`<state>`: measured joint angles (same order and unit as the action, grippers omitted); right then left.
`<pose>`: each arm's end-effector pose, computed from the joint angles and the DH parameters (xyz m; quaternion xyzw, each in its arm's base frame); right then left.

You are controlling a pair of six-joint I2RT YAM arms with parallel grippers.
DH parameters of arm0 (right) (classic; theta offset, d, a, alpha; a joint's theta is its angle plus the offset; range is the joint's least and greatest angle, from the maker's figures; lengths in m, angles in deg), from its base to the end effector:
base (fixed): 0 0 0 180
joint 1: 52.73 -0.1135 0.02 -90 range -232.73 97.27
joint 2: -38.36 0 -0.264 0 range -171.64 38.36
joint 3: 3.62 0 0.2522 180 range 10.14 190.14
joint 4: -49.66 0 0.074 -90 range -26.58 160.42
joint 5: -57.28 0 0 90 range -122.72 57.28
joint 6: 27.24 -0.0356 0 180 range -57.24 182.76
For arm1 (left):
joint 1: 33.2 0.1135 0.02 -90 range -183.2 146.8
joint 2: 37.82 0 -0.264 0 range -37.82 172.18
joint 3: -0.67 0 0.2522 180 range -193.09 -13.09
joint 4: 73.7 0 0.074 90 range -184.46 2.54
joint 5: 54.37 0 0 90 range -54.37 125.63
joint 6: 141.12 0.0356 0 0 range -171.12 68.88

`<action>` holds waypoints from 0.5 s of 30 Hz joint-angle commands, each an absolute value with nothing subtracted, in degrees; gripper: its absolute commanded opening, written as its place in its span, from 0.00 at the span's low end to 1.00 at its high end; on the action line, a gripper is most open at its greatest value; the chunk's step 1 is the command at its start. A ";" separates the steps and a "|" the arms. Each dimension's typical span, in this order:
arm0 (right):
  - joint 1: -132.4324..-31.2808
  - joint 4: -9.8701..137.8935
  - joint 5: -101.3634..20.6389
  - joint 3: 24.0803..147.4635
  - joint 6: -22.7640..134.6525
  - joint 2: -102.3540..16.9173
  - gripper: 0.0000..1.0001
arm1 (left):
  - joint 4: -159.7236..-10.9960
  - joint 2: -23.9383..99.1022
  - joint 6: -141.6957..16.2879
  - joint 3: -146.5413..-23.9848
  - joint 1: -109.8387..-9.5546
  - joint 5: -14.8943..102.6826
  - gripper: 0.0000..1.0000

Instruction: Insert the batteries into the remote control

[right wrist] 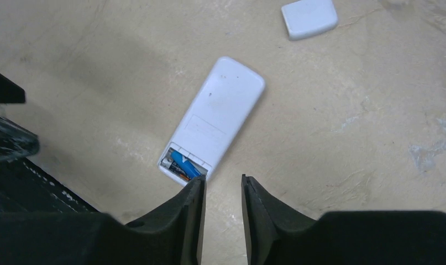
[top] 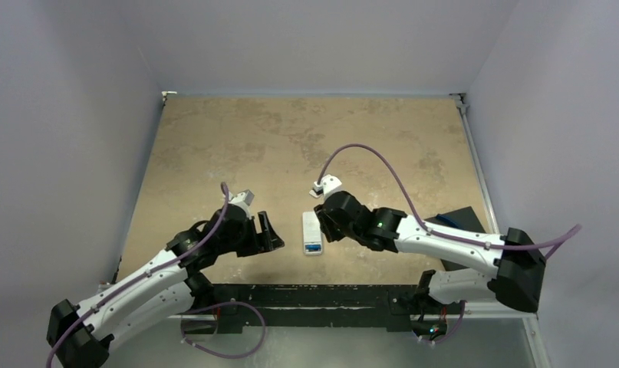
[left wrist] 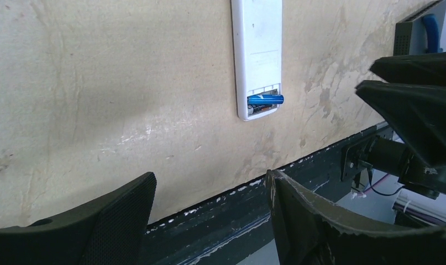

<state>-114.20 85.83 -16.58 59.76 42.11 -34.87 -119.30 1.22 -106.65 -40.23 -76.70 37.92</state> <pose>0.1364 0.2302 0.2453 -0.2709 0.8788 0.1454 0.3650 0.1051 -0.1017 0.2122 -0.0885 0.9152 -0.3106 0.2410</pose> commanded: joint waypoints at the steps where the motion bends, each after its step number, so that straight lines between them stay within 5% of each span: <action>1: -113.95 81.46 -10.58 55.99 29.15 -28.45 0.39 | -109.84 5.31 -106.53 -38.34 -76.82 42.15 0.72; 10: -113.55 81.55 -18.05 54.30 23.75 -30.06 0.17 | -100.91 12.99 -106.17 -36.70 -76.84 44.78 0.70; 15: -113.55 76.89 -21.44 51.28 20.77 -30.81 0.17 | -97.18 16.60 -105.90 -36.08 -76.84 46.00 0.69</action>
